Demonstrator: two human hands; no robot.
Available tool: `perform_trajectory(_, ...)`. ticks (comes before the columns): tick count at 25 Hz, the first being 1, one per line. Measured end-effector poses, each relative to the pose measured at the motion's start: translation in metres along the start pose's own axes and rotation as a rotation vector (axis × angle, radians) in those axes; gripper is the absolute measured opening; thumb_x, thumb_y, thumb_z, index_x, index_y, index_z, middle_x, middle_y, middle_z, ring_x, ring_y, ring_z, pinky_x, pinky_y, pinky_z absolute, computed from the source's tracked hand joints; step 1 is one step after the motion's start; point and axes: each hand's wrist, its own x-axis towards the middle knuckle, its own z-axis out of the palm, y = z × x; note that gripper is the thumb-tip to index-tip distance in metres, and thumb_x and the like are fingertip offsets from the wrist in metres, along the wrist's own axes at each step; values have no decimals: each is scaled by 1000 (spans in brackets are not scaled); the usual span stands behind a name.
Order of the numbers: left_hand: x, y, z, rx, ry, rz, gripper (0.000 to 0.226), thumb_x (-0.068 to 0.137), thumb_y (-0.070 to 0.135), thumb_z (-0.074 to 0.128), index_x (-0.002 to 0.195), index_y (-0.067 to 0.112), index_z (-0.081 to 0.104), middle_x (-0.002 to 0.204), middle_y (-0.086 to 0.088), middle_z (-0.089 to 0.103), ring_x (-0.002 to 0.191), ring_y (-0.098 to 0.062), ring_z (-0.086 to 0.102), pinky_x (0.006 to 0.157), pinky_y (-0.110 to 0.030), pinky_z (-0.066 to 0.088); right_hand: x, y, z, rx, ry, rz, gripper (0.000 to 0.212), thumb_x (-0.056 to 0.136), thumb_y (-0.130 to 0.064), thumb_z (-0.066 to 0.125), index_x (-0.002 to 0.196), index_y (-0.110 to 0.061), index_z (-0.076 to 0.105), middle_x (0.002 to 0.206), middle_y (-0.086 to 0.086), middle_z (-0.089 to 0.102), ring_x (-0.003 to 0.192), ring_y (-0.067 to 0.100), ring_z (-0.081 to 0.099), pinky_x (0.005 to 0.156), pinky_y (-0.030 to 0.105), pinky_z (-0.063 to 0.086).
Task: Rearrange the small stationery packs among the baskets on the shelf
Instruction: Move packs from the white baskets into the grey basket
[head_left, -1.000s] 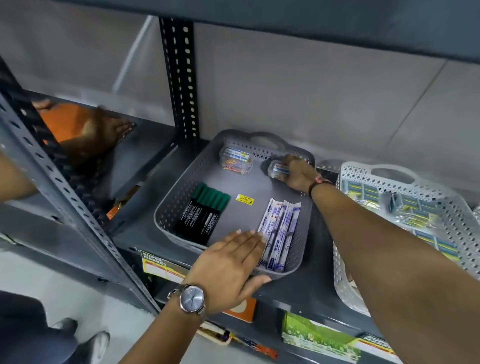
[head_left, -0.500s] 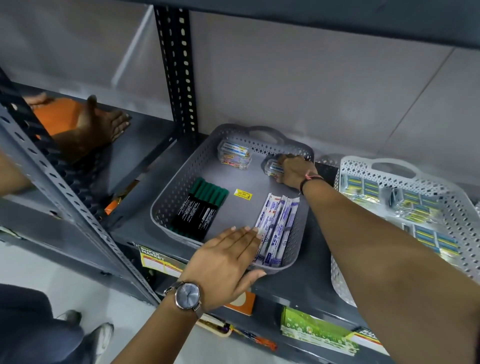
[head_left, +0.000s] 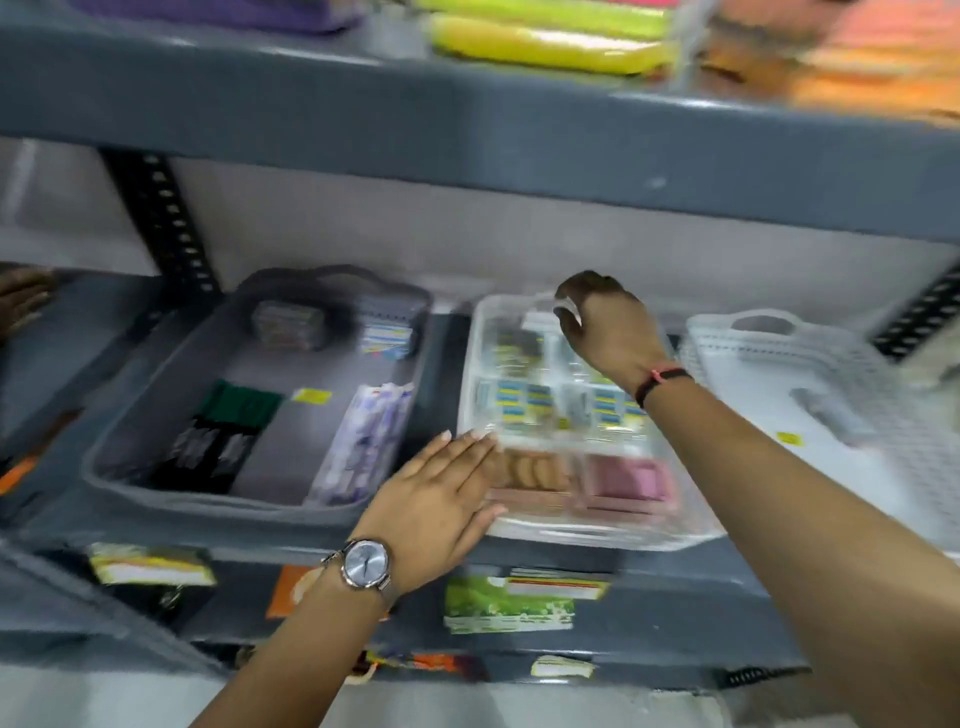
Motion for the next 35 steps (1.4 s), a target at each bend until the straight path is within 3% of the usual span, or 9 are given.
perform_trajectory(5,61,90,23,-88,-15,224,56,87,44,27,104,15,71,110,3,72,103,-11,67,95,-26,44,-107,170,-34,-40,-54,510,28,89,-17,49,113,-7,60,118,19,62,110,35,57,86,42,49)
perform_trajectory(7,72,112,34,-108,-35,274,57,88,46,25,102,17,72,107,4,73,100,-9,68,85,-25,53,-142,219,-31,-47,-121,665,28,89,-15,49,113,-3,58,118,22,61,110,36,56,85,43,49)
perform_trajectory(10,85,136,46,-137,-69,329,57,83,49,27,96,21,75,100,8,75,92,-7,70,75,-27,57,-170,267,-19,-34,-225,775,34,91,-14,47,120,1,52,122,25,56,114,38,53,90,45,50)
perform_trajectory(13,89,147,51,-123,-104,350,63,89,50,18,97,23,75,99,10,75,92,-5,70,83,-20,52,-175,294,-4,-31,-268,808,37,91,-16,46,125,1,47,126,25,51,117,39,49,91,44,47)
perform_trajectory(17,81,149,56,-106,-107,362,57,78,51,33,106,20,71,106,7,74,95,-8,69,93,-26,34,-166,318,10,-55,-302,773,47,90,-22,49,130,0,42,130,26,49,121,41,44,98,44,41)
perform_trajectory(22,85,151,51,-129,-109,351,56,77,54,33,106,24,71,105,11,73,96,-4,69,83,-21,54,-159,333,17,-131,-293,747,44,88,-28,54,118,2,45,121,30,55,114,41,50,97,44,41)
perform_trajectory(28,84,152,49,-88,-123,348,56,79,52,30,110,25,68,108,12,72,100,-4,67,87,-21,53,-142,304,-1,97,-94,766,28,84,-18,57,103,2,52,108,31,62,101,42,59,82,43,48)
perform_trajectory(33,61,116,35,-23,-77,239,55,83,49,30,112,21,67,112,9,71,108,-7,63,92,-25,51,-100,217,-31,229,218,449,18,76,-7,67,91,2,60,95,29,65,90,44,62,75,36,45)
perform_trajectory(35,37,78,24,15,-74,133,54,83,48,33,113,19,66,115,6,70,110,-9,62,91,-28,52,-74,167,-36,283,249,263,17,73,0,70,87,4,61,90,27,65,87,43,61,74,36,43)
